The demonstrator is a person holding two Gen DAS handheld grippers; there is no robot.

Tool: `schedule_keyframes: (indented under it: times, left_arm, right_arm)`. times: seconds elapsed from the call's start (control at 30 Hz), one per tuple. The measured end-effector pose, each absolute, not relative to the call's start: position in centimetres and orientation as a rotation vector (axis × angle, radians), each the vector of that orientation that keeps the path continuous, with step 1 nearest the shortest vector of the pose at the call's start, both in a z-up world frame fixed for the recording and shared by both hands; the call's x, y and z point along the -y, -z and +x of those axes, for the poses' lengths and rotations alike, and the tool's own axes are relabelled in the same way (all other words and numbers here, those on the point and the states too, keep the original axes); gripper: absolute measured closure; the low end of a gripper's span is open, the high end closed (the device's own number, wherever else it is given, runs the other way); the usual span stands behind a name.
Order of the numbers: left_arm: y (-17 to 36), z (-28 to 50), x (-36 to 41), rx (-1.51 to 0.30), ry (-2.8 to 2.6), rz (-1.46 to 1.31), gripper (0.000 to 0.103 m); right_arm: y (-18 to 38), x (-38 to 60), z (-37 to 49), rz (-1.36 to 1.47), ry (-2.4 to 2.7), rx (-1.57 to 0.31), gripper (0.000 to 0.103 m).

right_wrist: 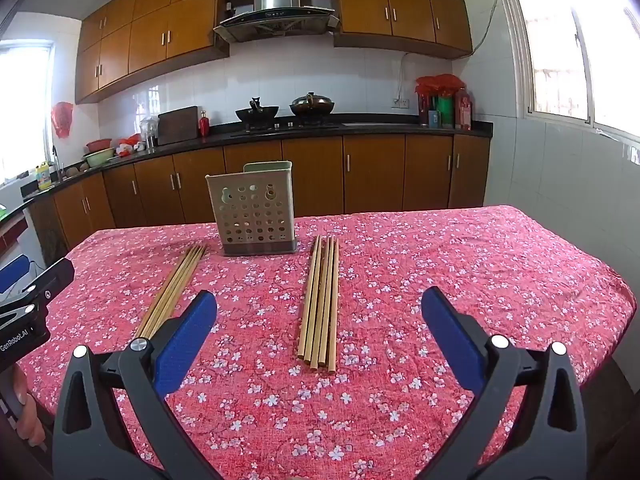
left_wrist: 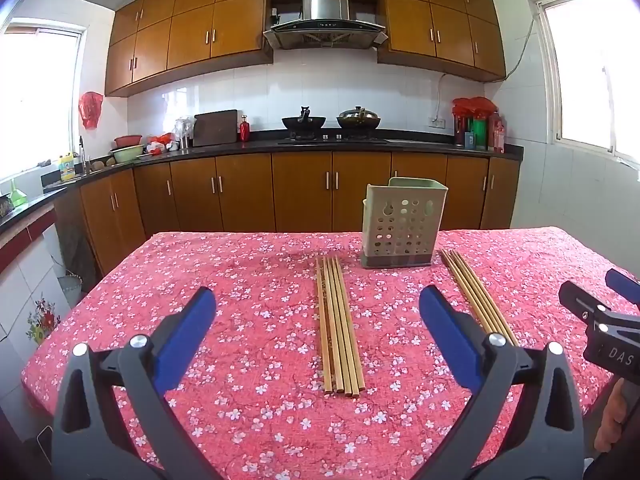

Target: Organize utensils

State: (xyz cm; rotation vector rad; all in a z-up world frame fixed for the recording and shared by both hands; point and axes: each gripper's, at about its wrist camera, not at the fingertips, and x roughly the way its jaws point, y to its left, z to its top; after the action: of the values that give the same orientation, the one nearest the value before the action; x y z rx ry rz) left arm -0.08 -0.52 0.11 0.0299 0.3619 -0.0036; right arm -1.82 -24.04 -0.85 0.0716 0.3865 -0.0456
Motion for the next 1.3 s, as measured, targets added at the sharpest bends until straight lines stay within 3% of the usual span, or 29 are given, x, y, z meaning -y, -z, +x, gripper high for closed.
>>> schedule_keyframes:
  times: [1.3]
  left_arm:
    - [0.3, 0.3, -0.2, -0.365, 0.001, 0.027, 0.004]
  right_arm:
    - [0.9, 24.3, -1.8, 0.077, 0.044, -0.391, 0.002]
